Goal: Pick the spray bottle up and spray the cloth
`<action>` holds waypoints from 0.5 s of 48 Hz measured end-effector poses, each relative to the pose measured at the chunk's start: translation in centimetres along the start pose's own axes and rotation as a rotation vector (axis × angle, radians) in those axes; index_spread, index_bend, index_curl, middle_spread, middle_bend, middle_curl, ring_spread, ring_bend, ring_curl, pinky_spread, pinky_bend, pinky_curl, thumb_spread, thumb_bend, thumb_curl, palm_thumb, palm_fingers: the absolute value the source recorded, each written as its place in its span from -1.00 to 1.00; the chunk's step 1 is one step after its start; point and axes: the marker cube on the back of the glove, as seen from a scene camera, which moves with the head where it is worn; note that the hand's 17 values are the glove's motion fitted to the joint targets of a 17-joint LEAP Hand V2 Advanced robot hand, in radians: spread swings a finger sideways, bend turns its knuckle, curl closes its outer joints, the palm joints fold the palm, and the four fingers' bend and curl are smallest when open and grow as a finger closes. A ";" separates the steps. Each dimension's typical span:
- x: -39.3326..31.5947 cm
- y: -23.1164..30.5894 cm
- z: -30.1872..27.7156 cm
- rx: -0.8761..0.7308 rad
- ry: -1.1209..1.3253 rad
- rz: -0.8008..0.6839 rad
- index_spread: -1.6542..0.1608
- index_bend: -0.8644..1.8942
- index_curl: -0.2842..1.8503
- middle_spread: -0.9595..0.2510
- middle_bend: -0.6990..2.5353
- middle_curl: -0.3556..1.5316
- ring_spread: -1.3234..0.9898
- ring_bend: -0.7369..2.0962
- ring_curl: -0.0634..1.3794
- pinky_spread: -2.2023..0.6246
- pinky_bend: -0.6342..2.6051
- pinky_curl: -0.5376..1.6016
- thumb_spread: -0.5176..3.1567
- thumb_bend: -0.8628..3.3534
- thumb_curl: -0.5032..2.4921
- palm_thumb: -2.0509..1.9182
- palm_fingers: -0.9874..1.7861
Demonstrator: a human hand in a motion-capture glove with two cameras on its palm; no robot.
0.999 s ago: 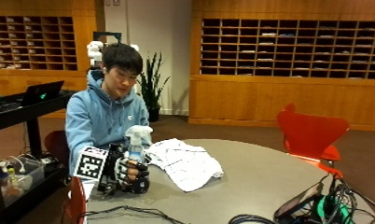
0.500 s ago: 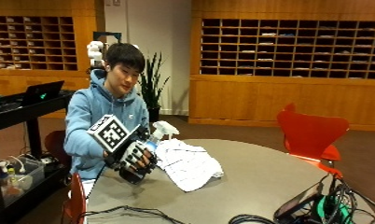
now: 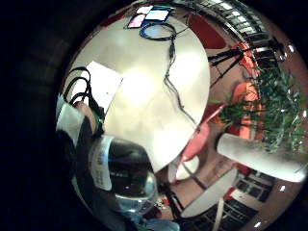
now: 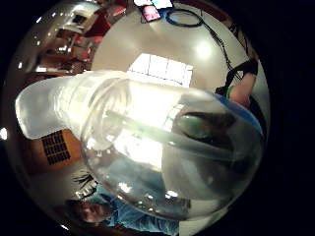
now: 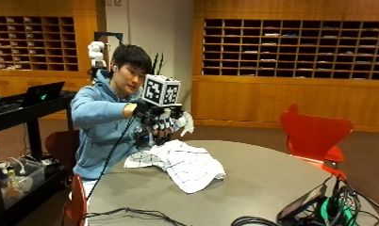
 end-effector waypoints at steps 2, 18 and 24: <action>-1.1 -0.1 -0.5 -0.035 0.067 -0.003 0.55 -0.23 -0.28 0.28 -0.33 -0.14 -0.03 -0.14 -0.35 0.40 -0.37 -0.15 -0.57 -0.61 -0.20 0.50 0.66; -5.5 -1.5 0.4 -0.226 0.394 -0.002 0.54 -0.23 -0.27 0.28 -0.34 -0.14 -0.03 -0.15 -0.34 0.39 -0.36 -0.15 -0.58 -0.61 -0.19 0.49 0.66; -6.6 -2.1 1.3 -0.255 0.426 -0.008 0.54 -0.23 -0.27 0.28 -0.34 -0.14 -0.03 -0.15 -0.33 0.39 -0.36 -0.15 -0.58 -0.61 -0.18 0.49 0.66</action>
